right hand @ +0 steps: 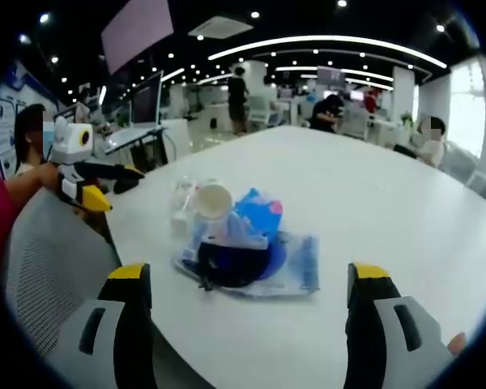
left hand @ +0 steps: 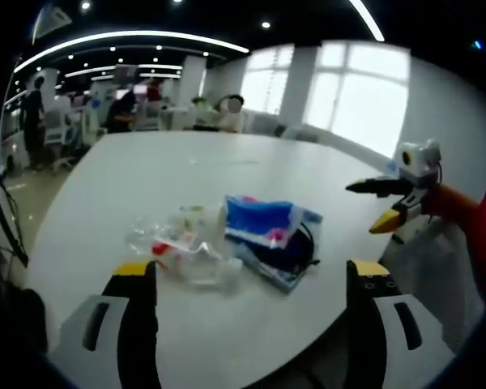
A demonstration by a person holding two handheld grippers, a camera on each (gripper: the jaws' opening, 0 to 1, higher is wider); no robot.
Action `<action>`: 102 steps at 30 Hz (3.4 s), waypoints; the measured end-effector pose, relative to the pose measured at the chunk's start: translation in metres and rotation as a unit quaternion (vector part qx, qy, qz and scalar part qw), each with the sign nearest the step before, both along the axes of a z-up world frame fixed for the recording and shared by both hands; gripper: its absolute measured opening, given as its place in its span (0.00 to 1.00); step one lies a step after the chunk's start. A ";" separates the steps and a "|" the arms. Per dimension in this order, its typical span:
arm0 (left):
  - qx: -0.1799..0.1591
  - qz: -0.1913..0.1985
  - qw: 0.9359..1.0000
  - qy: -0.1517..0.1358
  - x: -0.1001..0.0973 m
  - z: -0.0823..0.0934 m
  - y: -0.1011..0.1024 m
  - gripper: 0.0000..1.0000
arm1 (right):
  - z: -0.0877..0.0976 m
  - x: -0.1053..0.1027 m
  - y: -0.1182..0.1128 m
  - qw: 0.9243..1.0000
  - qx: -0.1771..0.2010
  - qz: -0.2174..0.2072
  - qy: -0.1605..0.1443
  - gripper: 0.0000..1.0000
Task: Arrange the tabletop items into an orderly group along one side of the table until the central work area is clear of visible clutter.
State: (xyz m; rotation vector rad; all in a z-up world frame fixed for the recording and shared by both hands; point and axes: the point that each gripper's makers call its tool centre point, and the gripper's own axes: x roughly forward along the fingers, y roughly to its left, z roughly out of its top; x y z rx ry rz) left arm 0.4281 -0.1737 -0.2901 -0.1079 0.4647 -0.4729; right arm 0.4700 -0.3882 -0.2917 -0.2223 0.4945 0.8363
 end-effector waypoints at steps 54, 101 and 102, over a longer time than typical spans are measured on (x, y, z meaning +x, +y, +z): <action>0.006 -0.014 1.000 0.007 -0.001 -0.003 -0.005 0.92 | 0.003 0.006 0.011 1.000 -0.001 0.012 0.003 0.96; -0.001 -0.018 1.000 0.012 -0.003 -0.003 -0.007 0.88 | 0.003 0.062 0.088 0.997 -0.025 0.070 -0.012 0.64; 0.000 -0.018 1.000 0.012 -0.003 -0.003 -0.007 0.88 | 0.001 0.063 0.089 0.997 -0.031 0.072 -0.014 0.63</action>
